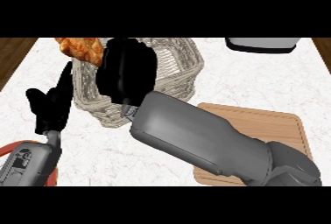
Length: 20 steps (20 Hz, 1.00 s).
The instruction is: Pick the croissant from the cutting board and place it in the basket
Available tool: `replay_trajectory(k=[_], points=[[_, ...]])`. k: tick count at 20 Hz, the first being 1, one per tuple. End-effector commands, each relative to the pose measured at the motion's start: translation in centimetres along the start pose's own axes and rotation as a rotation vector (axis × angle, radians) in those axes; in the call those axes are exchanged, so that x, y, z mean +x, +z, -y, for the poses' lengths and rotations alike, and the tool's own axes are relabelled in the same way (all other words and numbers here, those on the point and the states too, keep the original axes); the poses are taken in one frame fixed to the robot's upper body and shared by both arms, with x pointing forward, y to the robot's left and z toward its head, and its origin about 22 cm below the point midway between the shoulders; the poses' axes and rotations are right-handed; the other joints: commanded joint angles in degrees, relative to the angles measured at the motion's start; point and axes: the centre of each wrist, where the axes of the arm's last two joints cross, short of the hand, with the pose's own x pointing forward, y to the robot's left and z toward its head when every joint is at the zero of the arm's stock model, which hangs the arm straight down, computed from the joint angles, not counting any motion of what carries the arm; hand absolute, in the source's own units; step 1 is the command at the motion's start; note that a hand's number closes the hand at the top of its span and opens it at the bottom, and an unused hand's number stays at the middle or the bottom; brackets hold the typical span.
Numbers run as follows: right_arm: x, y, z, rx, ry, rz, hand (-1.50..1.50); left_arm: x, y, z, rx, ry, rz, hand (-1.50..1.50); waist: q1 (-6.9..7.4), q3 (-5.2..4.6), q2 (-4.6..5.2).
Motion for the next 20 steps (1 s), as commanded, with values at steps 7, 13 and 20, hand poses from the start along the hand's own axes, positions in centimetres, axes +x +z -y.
replay_trajectory(k=[7, 13, 20], points=[[-2.7, -2.0, -1.5, 0.034, 0.02, -0.217, 1.5, 0.2, -0.1, -2.0, 0.002, 0.006, -0.009, 0.0, -1.57, 0.08, 0.1], [-5.1, -2.0, -2.2, 0.057, -0.054, -0.234, 1.5, -0.8, 0.3, -1.7, 0.029, -0.009, -0.01, 0.0, -1.86, 0.1, 0.11], [-6.0, -4.6, -2.4, 0.002, 0.589, 0.132, 1.5, -1.0, 0.6, -1.5, 0.039, -0.008, -0.023, 0.0, -2.44, -0.09, -0.67]])
